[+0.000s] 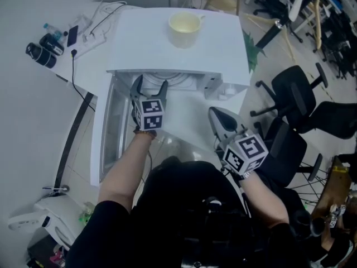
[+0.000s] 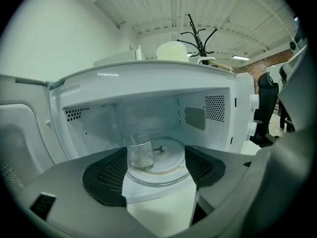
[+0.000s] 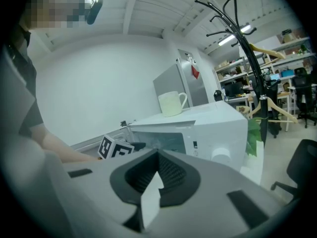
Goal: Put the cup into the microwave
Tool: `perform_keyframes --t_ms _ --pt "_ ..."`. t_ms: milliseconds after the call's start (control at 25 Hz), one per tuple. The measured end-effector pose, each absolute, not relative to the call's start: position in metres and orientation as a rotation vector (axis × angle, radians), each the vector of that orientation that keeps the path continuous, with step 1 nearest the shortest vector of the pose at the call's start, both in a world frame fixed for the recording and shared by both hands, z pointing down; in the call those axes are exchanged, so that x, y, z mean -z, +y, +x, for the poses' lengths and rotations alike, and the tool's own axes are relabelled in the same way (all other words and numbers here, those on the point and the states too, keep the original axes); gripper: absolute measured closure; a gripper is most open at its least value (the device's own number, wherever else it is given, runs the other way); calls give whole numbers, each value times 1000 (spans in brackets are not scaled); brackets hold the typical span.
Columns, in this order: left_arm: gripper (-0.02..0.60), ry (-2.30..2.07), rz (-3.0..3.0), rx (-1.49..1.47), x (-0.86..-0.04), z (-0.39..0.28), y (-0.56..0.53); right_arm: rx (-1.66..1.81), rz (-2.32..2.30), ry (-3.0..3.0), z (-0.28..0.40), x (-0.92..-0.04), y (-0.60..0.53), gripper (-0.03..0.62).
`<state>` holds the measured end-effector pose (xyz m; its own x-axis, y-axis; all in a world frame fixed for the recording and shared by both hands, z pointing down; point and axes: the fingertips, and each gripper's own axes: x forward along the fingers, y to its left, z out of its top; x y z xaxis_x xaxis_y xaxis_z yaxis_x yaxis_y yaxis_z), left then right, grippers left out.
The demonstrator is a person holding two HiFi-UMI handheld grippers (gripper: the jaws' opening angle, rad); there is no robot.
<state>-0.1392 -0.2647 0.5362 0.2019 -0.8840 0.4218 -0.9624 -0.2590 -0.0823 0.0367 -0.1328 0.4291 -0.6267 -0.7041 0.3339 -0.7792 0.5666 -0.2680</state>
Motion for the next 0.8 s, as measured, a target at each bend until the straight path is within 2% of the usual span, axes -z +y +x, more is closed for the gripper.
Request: perform_keyframes --t_ms 800 --pt "221 -1748 2352 -511 -451 -103 -214 -503 1147 -2695 30 -400 -143 577"
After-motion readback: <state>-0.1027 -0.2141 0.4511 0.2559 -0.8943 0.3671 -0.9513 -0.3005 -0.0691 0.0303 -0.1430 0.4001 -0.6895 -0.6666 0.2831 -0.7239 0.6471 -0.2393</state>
